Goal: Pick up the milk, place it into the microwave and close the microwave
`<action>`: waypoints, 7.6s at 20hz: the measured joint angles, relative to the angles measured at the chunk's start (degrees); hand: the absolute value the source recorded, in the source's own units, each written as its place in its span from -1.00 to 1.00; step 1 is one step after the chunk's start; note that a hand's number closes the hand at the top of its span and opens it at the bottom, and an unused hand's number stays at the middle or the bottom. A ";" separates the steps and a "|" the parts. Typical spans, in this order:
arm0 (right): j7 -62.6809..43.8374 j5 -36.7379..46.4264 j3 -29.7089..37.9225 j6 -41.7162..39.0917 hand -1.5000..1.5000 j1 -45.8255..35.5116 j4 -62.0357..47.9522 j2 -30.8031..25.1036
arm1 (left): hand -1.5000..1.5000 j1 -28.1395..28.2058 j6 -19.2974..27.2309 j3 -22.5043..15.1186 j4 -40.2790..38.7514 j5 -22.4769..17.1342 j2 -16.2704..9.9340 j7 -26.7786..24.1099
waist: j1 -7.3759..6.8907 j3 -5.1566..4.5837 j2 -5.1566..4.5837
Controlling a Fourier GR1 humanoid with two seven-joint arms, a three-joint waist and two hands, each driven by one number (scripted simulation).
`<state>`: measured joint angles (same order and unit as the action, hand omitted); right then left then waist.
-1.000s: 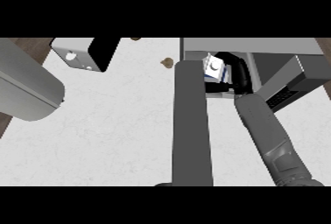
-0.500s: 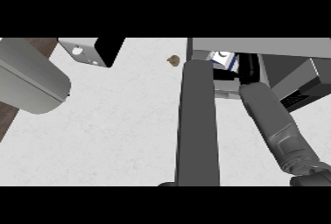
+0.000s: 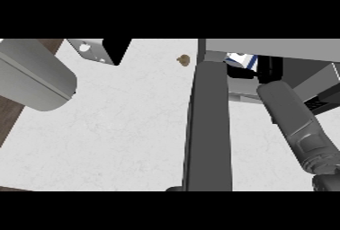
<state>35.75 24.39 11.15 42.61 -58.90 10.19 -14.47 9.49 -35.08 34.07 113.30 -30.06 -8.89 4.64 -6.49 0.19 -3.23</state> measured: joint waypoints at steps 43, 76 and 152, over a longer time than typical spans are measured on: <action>14.00 -11.92 11.80 -26.88 -1.00 6.70 -2.10 3.42 | 1.00 -3.79 -7.42 -14.04 -3.09 7.10 2.79 -1.02 | 3.60 0.02 1.91; 16.52 -18.70 2.03 -49.18 -1.00 56.74 40.94 10.04 | 1.00 -16.70 8.02 -48.32 -17.86 33.05 8.87 -6.64 | 9.02 -0.33 3.54; -8.79 -26.56 8.96 -62.96 1.00 61.52 101.98 -15.97 | -1.00 -57.44 78.27 -84.62 -64.49 -23.56 8.90 -39.65 | 23.02 -0.39 -1.74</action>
<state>26.96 -2.17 20.11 -20.35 2.62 112.17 -30.43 -47.95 43.18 -50.55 48.81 -53.62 0.01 -35.01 16.53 -0.20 -4.97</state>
